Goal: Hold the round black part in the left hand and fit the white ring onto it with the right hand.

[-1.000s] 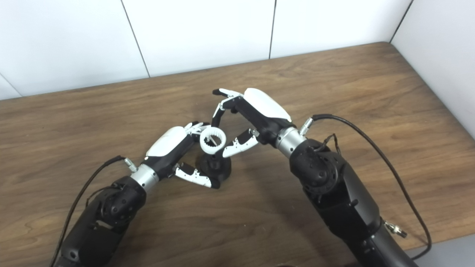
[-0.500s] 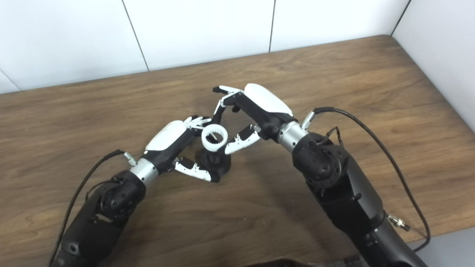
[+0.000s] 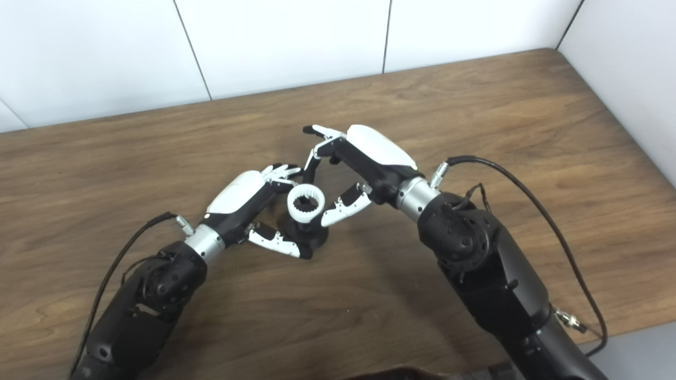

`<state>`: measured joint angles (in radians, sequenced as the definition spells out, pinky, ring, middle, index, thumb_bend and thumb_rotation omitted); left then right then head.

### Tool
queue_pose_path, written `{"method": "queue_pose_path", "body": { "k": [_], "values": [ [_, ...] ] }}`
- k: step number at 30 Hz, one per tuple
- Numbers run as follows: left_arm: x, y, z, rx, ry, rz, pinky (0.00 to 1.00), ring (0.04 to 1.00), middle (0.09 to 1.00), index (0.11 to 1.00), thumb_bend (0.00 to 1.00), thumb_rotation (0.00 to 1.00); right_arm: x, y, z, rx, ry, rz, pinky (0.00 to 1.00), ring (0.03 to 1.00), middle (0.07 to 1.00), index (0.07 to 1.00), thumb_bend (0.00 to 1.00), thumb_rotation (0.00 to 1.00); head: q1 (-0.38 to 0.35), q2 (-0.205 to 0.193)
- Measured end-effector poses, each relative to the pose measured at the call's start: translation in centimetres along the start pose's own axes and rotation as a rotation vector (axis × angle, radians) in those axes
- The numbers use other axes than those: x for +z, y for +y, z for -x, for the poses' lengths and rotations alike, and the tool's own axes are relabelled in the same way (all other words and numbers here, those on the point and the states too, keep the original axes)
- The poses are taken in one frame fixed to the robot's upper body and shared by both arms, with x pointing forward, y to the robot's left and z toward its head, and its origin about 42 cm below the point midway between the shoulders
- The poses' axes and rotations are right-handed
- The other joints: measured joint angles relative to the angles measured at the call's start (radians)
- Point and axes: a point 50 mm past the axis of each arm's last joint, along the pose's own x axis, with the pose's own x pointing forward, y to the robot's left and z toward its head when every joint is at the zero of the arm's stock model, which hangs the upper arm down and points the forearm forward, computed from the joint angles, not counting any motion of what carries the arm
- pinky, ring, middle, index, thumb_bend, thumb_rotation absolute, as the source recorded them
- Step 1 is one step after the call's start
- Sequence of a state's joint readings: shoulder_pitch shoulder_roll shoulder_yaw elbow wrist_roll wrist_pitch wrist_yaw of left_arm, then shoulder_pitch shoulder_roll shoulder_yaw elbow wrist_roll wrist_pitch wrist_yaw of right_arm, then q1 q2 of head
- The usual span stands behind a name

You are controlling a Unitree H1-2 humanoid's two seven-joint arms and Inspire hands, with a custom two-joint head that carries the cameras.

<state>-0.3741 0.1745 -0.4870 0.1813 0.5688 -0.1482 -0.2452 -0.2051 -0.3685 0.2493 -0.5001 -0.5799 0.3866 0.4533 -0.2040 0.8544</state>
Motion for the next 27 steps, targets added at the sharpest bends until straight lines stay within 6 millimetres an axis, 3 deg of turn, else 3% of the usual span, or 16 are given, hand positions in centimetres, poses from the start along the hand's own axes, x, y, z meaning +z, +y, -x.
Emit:
{"method": "queue_pose_path", "body": {
  "k": [27],
  "values": [
    [0.1,0.0,0.0,0.000,0.002,0.002,1.00,0.962,0.911,0.479,0.52,0.05,-0.8,1.1,0.3,0.035,0.033,0.024,0.77,0.950,0.933,0.479,0.51,0.14,0.015,-0.009]
  ]
}}
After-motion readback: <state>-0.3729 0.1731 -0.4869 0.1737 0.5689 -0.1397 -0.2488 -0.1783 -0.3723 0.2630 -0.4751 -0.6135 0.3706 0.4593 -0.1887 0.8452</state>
